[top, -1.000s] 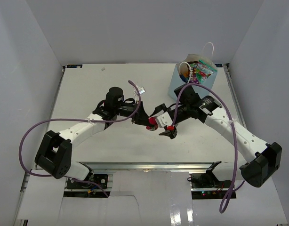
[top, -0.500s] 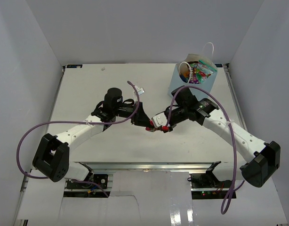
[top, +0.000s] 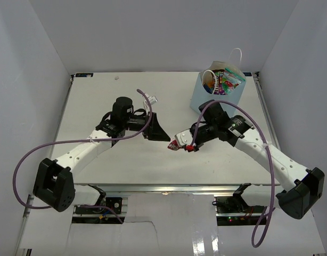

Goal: Place the snacks into the paper bag

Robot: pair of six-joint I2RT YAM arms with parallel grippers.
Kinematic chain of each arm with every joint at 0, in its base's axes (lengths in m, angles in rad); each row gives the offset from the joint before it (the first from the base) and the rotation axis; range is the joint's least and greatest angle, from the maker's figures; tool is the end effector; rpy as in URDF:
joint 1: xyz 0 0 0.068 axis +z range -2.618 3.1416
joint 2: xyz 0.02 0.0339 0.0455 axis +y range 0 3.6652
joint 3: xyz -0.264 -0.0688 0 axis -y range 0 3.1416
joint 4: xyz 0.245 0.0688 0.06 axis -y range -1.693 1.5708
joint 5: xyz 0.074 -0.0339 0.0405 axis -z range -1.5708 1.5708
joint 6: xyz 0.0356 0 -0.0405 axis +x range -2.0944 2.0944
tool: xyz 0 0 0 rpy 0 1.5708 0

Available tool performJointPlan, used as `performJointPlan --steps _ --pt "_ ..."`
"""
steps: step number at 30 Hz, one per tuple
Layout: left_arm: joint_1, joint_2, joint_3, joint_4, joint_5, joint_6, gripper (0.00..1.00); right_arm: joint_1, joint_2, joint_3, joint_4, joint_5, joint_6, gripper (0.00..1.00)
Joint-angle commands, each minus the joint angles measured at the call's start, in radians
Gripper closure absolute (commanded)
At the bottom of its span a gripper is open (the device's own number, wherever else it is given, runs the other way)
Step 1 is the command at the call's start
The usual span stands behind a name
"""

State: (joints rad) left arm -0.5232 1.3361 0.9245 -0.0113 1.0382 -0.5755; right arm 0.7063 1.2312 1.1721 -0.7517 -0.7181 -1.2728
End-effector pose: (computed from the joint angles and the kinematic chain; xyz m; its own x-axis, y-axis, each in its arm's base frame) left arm 0.2368 -0.1720 0.2894 -0.8067 0.1463 -0.5726 0.5902 0.1513 -0.7929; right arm 0.1747 0.1798 0.3348 0.6349 -0.4046 -0.6582 -0.7719 -0.3679 -0.5185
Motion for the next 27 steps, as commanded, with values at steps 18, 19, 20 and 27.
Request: performJointPlan --steps 18,19,20,27 --pt "0.101 -0.417 -0.068 -0.300 -0.533 0.171 0.18 -0.768 0.217 0.733 0.301 0.052 1.105 0.92" --pt "0.101 -0.422 -0.073 -0.302 -0.540 0.169 0.18 -0.771 0.235 0.741 0.301 0.086 1.113 0.92" --pt "0.101 -0.426 -0.076 -0.306 -0.543 0.169 0.18 -0.771 0.263 0.747 0.296 0.120 1.121 0.92" --pt "0.103 -0.474 -0.101 -0.326 -0.566 0.164 0.18 -0.762 0.363 0.693 0.212 0.120 1.015 0.92"
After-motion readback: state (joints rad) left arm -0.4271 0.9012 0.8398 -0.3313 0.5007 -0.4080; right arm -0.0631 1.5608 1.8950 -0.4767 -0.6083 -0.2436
